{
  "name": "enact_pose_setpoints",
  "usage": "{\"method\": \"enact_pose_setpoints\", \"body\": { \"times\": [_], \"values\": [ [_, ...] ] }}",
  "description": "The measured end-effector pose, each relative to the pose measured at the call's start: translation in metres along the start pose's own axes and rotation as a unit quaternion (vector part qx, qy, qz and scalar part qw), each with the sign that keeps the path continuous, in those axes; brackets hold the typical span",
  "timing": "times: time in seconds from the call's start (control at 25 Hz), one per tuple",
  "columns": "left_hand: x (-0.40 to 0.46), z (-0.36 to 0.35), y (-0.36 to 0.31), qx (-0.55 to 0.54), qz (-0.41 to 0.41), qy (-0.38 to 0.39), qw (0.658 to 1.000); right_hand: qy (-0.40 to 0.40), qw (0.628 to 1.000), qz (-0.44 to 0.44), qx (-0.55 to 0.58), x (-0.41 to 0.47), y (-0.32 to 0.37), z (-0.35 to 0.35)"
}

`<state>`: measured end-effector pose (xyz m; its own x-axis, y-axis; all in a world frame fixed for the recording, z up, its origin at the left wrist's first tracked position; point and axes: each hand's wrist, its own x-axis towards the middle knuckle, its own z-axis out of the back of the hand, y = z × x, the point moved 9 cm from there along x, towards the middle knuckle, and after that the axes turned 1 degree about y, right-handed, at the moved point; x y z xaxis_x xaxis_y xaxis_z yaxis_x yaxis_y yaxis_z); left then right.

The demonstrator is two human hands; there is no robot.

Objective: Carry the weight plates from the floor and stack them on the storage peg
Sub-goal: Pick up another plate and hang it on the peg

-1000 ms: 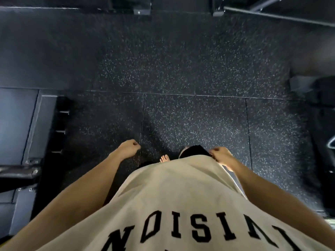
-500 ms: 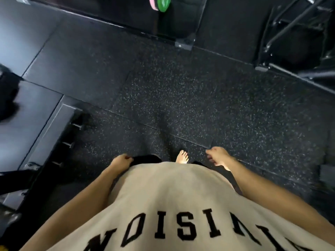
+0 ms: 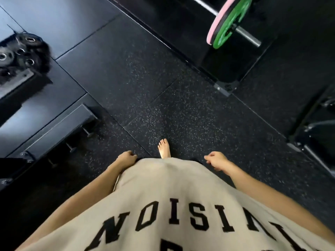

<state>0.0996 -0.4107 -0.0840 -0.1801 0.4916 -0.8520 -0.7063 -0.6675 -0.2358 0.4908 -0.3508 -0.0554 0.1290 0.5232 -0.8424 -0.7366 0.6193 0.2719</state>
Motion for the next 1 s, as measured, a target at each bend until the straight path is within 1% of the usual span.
{"method": "enact_pose_setpoints", "body": {
  "times": [0.08, 0.16, 0.2, 0.32, 0.44, 0.6, 0.68, 0.76, 0.8, 0.84, 1.0],
  "values": [
    [0.024, 0.062, -0.033, -0.022, -0.005, -0.018, 1.0, -0.015, 0.999, 0.038, -0.021, 0.026, 0.07, 0.031],
    [0.053, 0.122, -0.058, -0.049, -0.009, -0.036, 0.998, -0.034, 0.997, 0.064, -0.017, 0.051, 0.136, 0.06],
    [0.068, 0.147, -0.068, -0.074, -0.009, -0.042, 0.996, -0.031, 0.996, 0.075, -0.022, 0.064, 0.168, 0.067],
    [0.1, 0.197, -0.083, -0.134, 0.007, -0.051, 0.99, -0.007, 0.994, 0.085, -0.068, 0.106, 0.24, 0.075],
    [0.128, 0.222, -0.09, -0.166, 0.032, -0.026, 0.985, 0.028, 0.988, 0.094, -0.122, 0.153, 0.321, 0.077],
    [0.149, 0.265, -0.072, -0.209, 0.111, -0.038, 0.971, 0.065, 0.974, 0.116, -0.185, 0.205, 0.453, 0.085],
    [0.157, 0.305, -0.058, -0.245, 0.15, -0.078, 0.955, 0.095, 0.963, 0.131, -0.217, 0.224, 0.53, 0.081],
    [0.163, 0.346, -0.037, -0.29, 0.188, -0.137, 0.928, 0.106, 0.949, 0.156, -0.254, 0.241, 0.609, 0.073],
    [0.169, 0.36, -0.026, -0.316, 0.205, -0.152, 0.914, 0.115, 0.938, 0.169, -0.278, 0.244, 0.646, 0.064],
    [0.177, 0.37, -0.018, -0.343, 0.217, -0.157, 0.9, 0.126, 0.927, 0.18, -0.303, 0.245, 0.68, 0.053],
    [0.222, 0.404, 0.006, -0.398, 0.235, -0.113, 0.879, 0.149, 0.89, 0.205, -0.38, 0.26, 0.796, -0.003]
  ]
}}
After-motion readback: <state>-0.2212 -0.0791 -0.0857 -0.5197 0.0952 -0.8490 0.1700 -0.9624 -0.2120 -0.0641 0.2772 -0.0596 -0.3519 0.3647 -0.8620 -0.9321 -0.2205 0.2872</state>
